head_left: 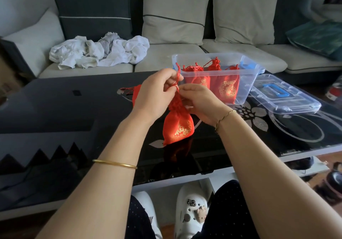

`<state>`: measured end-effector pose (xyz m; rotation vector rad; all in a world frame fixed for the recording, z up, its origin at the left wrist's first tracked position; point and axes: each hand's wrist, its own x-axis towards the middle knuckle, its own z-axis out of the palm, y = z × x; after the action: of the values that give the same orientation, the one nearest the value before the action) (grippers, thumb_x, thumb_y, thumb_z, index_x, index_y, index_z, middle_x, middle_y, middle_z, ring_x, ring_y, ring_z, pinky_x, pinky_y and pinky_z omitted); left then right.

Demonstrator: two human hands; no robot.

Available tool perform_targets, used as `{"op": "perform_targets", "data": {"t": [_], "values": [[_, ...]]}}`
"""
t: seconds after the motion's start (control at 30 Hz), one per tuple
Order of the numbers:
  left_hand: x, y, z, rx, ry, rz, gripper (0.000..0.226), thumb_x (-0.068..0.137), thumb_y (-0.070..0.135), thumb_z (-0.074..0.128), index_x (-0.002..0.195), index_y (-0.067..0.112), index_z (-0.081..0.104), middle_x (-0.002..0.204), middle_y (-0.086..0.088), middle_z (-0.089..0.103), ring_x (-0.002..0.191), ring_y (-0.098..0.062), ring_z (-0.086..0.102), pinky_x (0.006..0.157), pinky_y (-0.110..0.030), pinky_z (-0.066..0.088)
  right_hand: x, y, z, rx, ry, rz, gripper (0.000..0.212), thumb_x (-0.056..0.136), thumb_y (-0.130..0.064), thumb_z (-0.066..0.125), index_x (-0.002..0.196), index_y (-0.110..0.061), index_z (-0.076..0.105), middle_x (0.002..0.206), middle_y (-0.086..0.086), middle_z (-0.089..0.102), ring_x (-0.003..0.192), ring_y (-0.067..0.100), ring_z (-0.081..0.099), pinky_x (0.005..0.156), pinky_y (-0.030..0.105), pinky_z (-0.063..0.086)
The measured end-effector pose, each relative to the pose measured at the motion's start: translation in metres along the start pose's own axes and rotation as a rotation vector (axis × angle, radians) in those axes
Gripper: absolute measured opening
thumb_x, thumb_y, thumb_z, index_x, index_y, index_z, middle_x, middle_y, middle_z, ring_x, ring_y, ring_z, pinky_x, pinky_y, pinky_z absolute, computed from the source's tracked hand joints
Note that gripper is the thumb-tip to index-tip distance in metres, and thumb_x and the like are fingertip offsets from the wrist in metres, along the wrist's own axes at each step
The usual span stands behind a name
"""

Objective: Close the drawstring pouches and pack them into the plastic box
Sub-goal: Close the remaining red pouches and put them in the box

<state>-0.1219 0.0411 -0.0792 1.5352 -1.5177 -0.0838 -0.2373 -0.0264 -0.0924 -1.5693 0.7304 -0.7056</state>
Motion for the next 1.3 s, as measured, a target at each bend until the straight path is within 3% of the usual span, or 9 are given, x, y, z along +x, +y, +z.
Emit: {"op": "perform_targets", "data": {"t": [0.27,0.43,0.6,0.77,0.9,1.03,1.1,1.2,1.3], "values": [[-0.004,-0.003,0.004,0.035,0.167,0.107,0.033,0.085,0.006,0.062,0.114,0.021,0.065,0.084,0.011,0.065,0.086,-0.011,0.061,0.081,-0.026,0.049,-0.004,0.001,-0.007,0.283,-0.203,0.098,0.017,0.097,-0.016,0.046,0.095,-0.011,0.062,0.083,0.002,0.065,0.075,0.013,0.063,0.075,0.03,0.051],[-0.002,-0.005,0.006,-0.062,0.17,0.022,0.02,0.084,0.005,0.065,0.098,0.017,0.072,0.085,0.01,0.067,0.082,-0.002,0.063,0.079,-0.015,0.05,-0.005,-0.005,-0.003,0.228,-0.06,0.017,0.02,0.1,-0.015,0.039,0.094,-0.007,0.057,0.08,0.006,0.063,0.05,0.003,0.059,0.06,0.025,0.048],[-0.002,-0.008,0.006,-0.25,0.164,-0.14,0.016,0.085,0.004,0.065,0.091,0.016,0.072,0.083,0.009,0.069,0.081,-0.004,0.066,0.076,-0.015,0.051,0.0,-0.007,-0.001,-0.122,0.151,-0.113,0.023,0.101,-0.017,0.038,0.102,-0.001,0.055,0.08,0.004,0.059,0.069,0.015,0.06,0.068,0.032,0.054],[-0.002,-0.014,0.004,-0.323,0.145,-0.358,0.01,0.091,0.016,0.059,0.091,0.015,0.069,0.087,0.002,0.07,0.081,-0.007,0.065,0.069,-0.018,0.05,0.001,-0.007,-0.002,-0.184,0.247,-0.121,0.024,0.101,-0.018,0.036,0.093,-0.002,0.053,0.075,0.004,0.059,0.068,0.016,0.061,0.071,0.037,0.055],[-0.002,-0.017,0.004,-0.32,0.145,-0.484,0.015,0.094,0.017,0.051,0.088,0.011,0.063,0.084,-0.004,0.066,0.073,-0.013,0.06,0.06,-0.022,0.052,0.005,-0.004,-0.008,0.338,0.224,0.028,0.032,0.1,-0.022,0.04,0.075,-0.008,0.052,0.074,0.006,0.06,0.062,0.017,0.057,0.059,0.031,0.046],[-0.001,-0.022,0.005,-0.166,0.084,-0.593,0.02,0.095,0.015,0.038,0.093,0.007,0.056,0.094,-0.013,0.065,0.077,-0.019,0.057,0.073,-0.04,0.049,0.005,0.005,-0.013,0.979,0.072,0.14,0.036,0.101,-0.023,0.036,0.068,-0.012,0.046,0.069,0.005,0.064,0.056,0.013,0.06,0.051,0.022,0.048],[0.003,-0.021,0.004,-0.221,0.129,-0.688,0.019,0.093,0.01,0.034,0.095,0.006,0.053,0.09,-0.01,0.064,0.074,-0.017,0.057,0.063,-0.029,0.045,0.008,0.012,-0.017,0.989,0.132,0.215,0.032,0.101,-0.021,0.036,0.071,-0.013,0.045,0.058,0.001,0.053,0.047,0.011,0.052,0.046,0.021,0.046],[0.002,-0.006,0.005,-0.655,0.171,-0.743,0.02,0.091,0.001,0.033,0.078,0.009,0.046,0.082,-0.006,0.064,0.064,-0.012,0.059,0.05,-0.02,0.045,0.01,0.024,-0.016,0.849,0.22,0.336,0.03,0.101,-0.019,0.035,0.072,-0.014,0.044,0.053,-0.002,0.044,0.04,0.009,0.043,0.041,0.018,0.04],[-0.001,-0.001,0.006,-0.944,0.136,-0.617,0.029,0.094,0.003,0.036,0.067,0.013,0.04,0.084,-0.007,0.068,0.073,-0.016,0.064,0.057,-0.02,0.048,0.012,0.024,-0.013,0.79,0.244,0.353,0.032,0.1,-0.017,0.035,0.069,-0.013,0.043,0.056,-0.001,0.044,0.042,0.008,0.042,0.042,0.018,0.039]]}}
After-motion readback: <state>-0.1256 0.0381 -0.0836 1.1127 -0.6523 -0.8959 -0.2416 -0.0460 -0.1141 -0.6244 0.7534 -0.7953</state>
